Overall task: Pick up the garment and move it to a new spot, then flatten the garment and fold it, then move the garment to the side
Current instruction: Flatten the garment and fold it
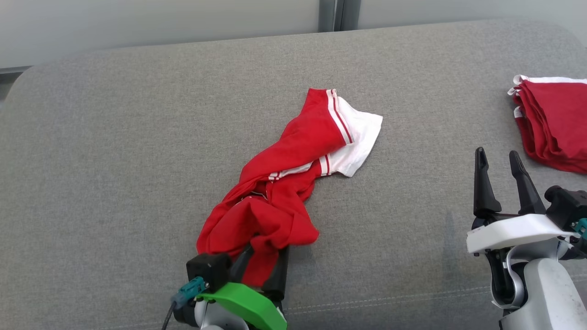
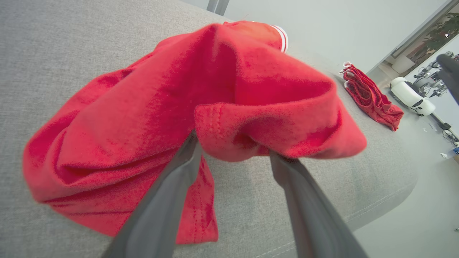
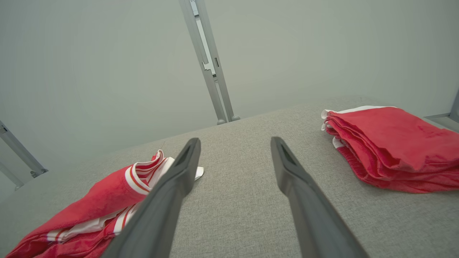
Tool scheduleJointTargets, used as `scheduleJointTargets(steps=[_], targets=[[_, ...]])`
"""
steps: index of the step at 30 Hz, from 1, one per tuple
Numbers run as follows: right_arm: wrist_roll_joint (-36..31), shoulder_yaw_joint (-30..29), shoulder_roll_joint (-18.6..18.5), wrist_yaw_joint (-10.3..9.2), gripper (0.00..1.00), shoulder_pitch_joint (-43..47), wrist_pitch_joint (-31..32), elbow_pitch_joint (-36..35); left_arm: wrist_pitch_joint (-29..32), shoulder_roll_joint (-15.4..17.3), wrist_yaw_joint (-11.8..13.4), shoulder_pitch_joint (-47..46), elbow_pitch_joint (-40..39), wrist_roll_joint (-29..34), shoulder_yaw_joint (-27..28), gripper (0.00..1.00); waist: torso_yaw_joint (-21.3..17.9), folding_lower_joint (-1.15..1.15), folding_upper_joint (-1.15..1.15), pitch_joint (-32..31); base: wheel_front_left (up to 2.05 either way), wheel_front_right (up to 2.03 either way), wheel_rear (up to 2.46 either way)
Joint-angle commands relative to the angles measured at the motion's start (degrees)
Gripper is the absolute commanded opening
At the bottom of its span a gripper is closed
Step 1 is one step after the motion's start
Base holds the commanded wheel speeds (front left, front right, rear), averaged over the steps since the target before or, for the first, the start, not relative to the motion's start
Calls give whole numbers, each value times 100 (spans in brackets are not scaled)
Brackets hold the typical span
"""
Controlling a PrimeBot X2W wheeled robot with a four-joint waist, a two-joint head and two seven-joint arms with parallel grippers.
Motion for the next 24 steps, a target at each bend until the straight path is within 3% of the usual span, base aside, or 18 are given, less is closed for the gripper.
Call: scheduleJointTargets(steps=[1, 15, 20, 24], targets=[[-13, 4, -9, -1, 100, -16, -24, 22, 9, 50, 64, -102, -193, 74, 12, 100, 10, 0, 0, -14, 0, 0, 0], [-130, 197, -8, -1, 100, -183, 149, 79, 194, 541, 636, 67, -1966, 435, 93, 100, 183, 0, 0, -52, 0, 0, 0], [-220, 495, -46, -1, 100, -413, 462, 269, 179, 598, 763, 128, -2113, 433, 184, 100, 333, 0, 0, -32, 0, 0, 0], [-508, 1040, -361, -1, 100, -793, 761, 580, 110, 581, 763, 125, -2051, 395, 230, 100, 547, 0, 0, 20, 0, 0, 0]])
